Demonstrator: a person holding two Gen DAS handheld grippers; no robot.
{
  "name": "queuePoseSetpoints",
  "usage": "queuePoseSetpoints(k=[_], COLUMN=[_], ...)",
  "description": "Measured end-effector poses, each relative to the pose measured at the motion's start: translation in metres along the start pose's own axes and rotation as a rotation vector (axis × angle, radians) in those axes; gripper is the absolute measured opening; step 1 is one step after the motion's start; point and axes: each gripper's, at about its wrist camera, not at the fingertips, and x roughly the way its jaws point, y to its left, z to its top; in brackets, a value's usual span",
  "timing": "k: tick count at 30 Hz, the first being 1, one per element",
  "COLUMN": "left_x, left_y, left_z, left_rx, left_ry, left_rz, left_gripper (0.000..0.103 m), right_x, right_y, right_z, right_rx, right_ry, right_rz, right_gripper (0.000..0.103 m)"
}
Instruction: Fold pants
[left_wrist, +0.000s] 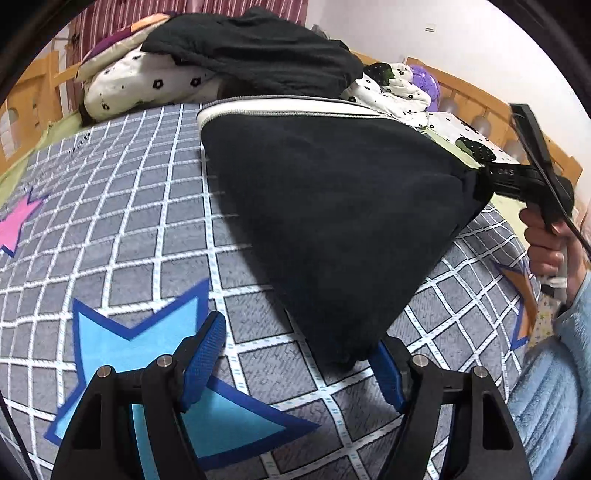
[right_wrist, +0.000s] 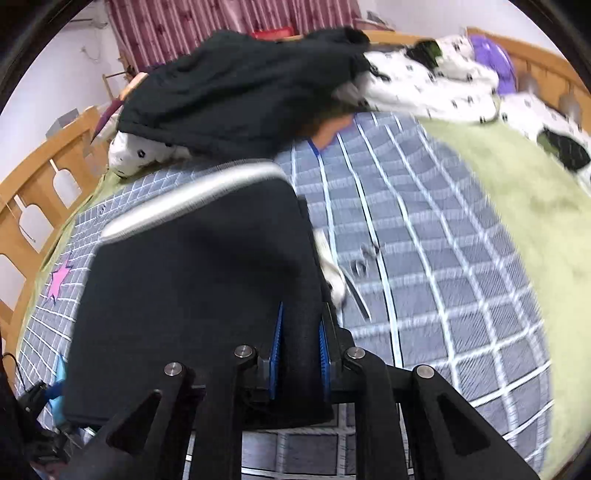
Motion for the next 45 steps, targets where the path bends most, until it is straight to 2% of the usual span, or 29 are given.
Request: queuePoseSetpoints(k=[1,3,4,5,8,11,13,15,16,17,18,19,22,27,30,31,34,37,38,39,42,44,45], left_x=[-0.002,-0.003,0.0,0.006,0.012,0.002,-0.008,-0.019,-0.027,-0.034,-0.039,-0.042,-0.046,-0.01,0.025,0.036,0.067,0.095,0.101,0.106,0.113,0.111,0.108], left_y=[0.001,0.005,0.005,0.002,-0.003,0.006,0.01,0.013,0.015,0.017,0.019,0.022,0.035,0.046,0.05,0.052,0.065,0.079,0.08,0.08,0.076,0.073,0.072], left_z=[-0.001,0.001,0.0,-0.002,-0.005,-0.001,0.0,0.0,0.0,0.001,0.004,0.007,0.03,0.085,0.104,0.107,0.109,0.107,0.106,0.107,0.11,0.112,0.113], left_rx=[-0.006,-0.012,-0.01,0.004,0.039,-0.017,-0.036,-0.034,-0.033,-0.032,-0.034,-0.038,-0.088,-0.163,-0.191,-0.199,-0.243,-0.317,-0.332,-0.338,-0.347,-0.353,-0.347], left_ry=[-0.007,-0.022,-0.012,0.019,0.025,0.043,0.056,0.062,0.055,0.042,0.024,0.008,-0.027,-0.05,-0.027,-0.018,0.021,0.069,0.081,0.083,0.072,0.062,0.055], left_rz=[-0.005,-0.036,-0.051,-0.045,0.011,-0.036,-0.07,-0.065,-0.059,-0.049,-0.043,-0.042,-0.039,-0.072,-0.083,-0.084,-0.086,-0.155,-0.169,-0.183,-0.179,-0.162,-0.157], left_gripper=[0.067,0.046,0.027,0.018,0.018,0.02,0.023,0.033,0.043,0.049,0.055,0.059,0.064,0.064,0.064,0.064,0.064,0.063,0.057,0.055,0.045,0.031,0.028], right_x=[-0.006,-0.02,-0.024,-0.018,0.002,-0.005,-0.012,-0.025,-0.033,-0.039,-0.043,-0.045,-0.033,0.009,0.044,0.056,0.064,0.076,0.082,0.089,0.095,0.094,0.093], right_y=[-0.003,-0.005,-0.006,-0.002,0.009,0.01,0.011,0.013,0.014,0.014,0.014,0.013,0.015,0.018,0.017,0.015,0.006,0.0,0.001,0.001,0.016,0.023,0.023], right_z=[0.0,0.003,0.003,0.002,-0.011,-0.012,-0.01,-0.004,-0.001,0.004,0.009,0.015,0.035,0.061,0.066,0.064,0.06,0.063,0.065,0.065,0.063,0.061,0.062], right_rx=[0.016,0.027,0.029,0.021,-0.007,-0.021,-0.028,-0.054,-0.066,-0.075,-0.081,-0.086,-0.09,-0.05,-0.043,-0.053,-0.062,-0.06,-0.053,-0.041,-0.101,-0.12,-0.115], right_ry=[-0.011,-0.047,-0.057,-0.034,0.018,0.04,0.046,0.023,0.004,-0.015,-0.031,-0.043,-0.033,0.017,0.115,0.162,0.163,0.195,0.219,0.238,0.218,0.21,0.21], right_rz=[0.02,0.053,0.059,0.035,-0.013,-0.004,-0.006,-0.03,-0.034,-0.034,-0.031,-0.026,-0.022,0.022,0.0,-0.011,0.056,0.105,0.119,0.134,0.111,0.091,0.095], right_gripper=[0.016,0.016,0.016,0.016,0.016,0.017,0.025,0.03,0.039,0.046,0.059,0.065,0.065,0.065,0.065,0.064,0.064,0.064,0.064,0.064,0.063,0.062,0.06])
